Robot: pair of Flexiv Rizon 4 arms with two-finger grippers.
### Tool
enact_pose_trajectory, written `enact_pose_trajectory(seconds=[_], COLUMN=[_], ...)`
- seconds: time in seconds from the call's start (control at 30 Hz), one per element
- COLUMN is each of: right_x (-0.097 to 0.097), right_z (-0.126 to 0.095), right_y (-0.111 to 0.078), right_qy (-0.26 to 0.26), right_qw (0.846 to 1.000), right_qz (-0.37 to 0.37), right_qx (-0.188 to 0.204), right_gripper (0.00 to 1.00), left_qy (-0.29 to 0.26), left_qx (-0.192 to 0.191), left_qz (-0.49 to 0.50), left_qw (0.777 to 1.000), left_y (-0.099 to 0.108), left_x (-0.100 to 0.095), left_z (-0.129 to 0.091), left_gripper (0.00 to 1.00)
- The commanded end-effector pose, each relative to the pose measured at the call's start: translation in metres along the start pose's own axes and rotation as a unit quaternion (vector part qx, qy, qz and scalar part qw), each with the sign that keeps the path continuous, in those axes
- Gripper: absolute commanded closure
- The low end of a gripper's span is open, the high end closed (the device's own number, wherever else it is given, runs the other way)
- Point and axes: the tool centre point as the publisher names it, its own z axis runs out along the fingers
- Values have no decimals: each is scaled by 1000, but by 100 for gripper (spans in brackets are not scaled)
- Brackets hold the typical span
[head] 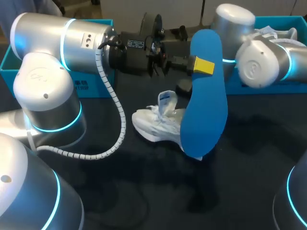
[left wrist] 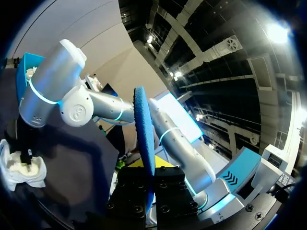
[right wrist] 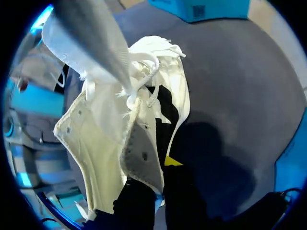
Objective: Take the shoe out of the shoebox, open the shoe tongue, remove and reinsert the insole, then place the shoe into the shoebox
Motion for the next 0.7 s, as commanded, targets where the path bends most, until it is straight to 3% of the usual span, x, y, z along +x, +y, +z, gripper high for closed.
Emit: enact_pose_trajectory(seconds=[0.03, 0.17, 0.37, 0.47, 0.5, 0.53, 0.7], right_x=[11, 20, 20, 19, 19, 17, 17], right_z=[-10, -15, -18, -17, -17, -19, -19], right_y=[-19, -23, -23, -23, -19, -12, -12], right_qy=[0, -31, -53, -48, -52, -51, -51], right_qw=[993, 976, 951, 933, 935, 947, 947], right_qz=[95, 190, 280, 310, 295, 263, 263], right_qx=[-66, -103, -122, -176, -189, -175, -175], right_gripper=[100, 100, 100, 100, 100, 100, 100], left_qy=[0, 0, 0, 0, 0, 0, 0], left_qx=[1, 1, 1, 1, 1, 1, 1], left_qz=[0, 0, 0, 0, 0, 0, 0], left_qw=[1000, 1000, 1000, 1000, 1000, 1000, 1000], left_y=[2, 2, 2, 2, 2, 2, 2], left_x=[-1, -1, -1, -1, -1, -1, -1], left_z=[0, 0, 0, 0, 0, 0, 0], left_gripper=[100, 100, 100, 100, 100, 100, 100])
